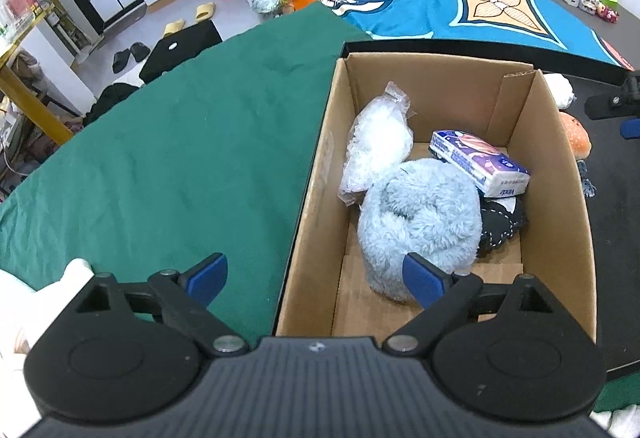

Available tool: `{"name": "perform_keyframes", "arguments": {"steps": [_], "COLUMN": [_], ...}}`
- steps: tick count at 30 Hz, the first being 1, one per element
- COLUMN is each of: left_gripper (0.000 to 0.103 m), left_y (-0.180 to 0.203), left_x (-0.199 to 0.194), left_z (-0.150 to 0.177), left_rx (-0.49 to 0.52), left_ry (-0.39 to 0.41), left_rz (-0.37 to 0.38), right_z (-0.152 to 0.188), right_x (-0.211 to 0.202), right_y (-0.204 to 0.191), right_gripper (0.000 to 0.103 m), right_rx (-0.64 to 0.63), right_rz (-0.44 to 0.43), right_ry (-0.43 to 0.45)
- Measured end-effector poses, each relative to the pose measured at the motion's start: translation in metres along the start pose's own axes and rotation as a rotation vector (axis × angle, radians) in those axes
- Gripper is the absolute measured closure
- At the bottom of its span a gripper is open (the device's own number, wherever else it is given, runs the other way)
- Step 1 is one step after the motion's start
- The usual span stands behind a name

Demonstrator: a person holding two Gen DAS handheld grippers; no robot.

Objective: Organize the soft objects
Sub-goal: 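Move the right tool to the burger plush and close on it, then lift the burger plush with the right tool and carry it over the box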

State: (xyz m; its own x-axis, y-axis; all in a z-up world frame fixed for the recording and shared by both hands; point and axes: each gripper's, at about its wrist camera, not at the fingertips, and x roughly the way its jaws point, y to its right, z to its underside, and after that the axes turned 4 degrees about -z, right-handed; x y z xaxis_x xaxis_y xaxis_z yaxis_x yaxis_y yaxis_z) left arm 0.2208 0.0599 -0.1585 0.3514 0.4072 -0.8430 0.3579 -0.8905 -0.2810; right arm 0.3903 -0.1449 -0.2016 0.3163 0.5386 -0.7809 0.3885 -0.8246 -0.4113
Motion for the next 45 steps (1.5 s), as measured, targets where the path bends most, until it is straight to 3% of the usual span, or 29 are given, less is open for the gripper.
{"name": "perform_keyframes", "arguments": {"steps": [10,15,17,20,32,45], "left_gripper": [0.009,0.009,0.009,0.009,0.009,0.01], "left_y": [-0.003,-0.004,-0.005,-0.007,-0.009,-0.023], "left_x": [0.006,0.007,0.007,0.007,-0.004,-0.021], "left_z": [-0.003,-0.002,-0.002,-0.001,0.008,0.013], "left_rx": [-0.02,-0.027,-0.033,-0.036,-0.023,-0.024], "left_ry": [-0.019,-0.022,-0.025,-0.026,-0.031,0.005], "left_rz": [0.008,0.014,0.019,0.021,0.026,0.038], "right_z": [0.007,0.013,0.014,0.014,0.017,0.018], "right_x": [0.024,0.033,0.033,0.028,-0.001,-0.042], "right_y": [-0.01,-0.014,-0.017,-0.012,-0.001,-0.019], "right_gripper": [0.027,0.042,0.061,0.068,0.069,0.07], "right_rx": [-0.08,-0.119,-0.152,-0.121,-0.049,-0.073], "right_rz": [0.028,0.049,0.066,0.043,0.024,-0.01], "right_ry": [-0.002,-0.011,-0.015,-0.027,-0.011,0.058]}}
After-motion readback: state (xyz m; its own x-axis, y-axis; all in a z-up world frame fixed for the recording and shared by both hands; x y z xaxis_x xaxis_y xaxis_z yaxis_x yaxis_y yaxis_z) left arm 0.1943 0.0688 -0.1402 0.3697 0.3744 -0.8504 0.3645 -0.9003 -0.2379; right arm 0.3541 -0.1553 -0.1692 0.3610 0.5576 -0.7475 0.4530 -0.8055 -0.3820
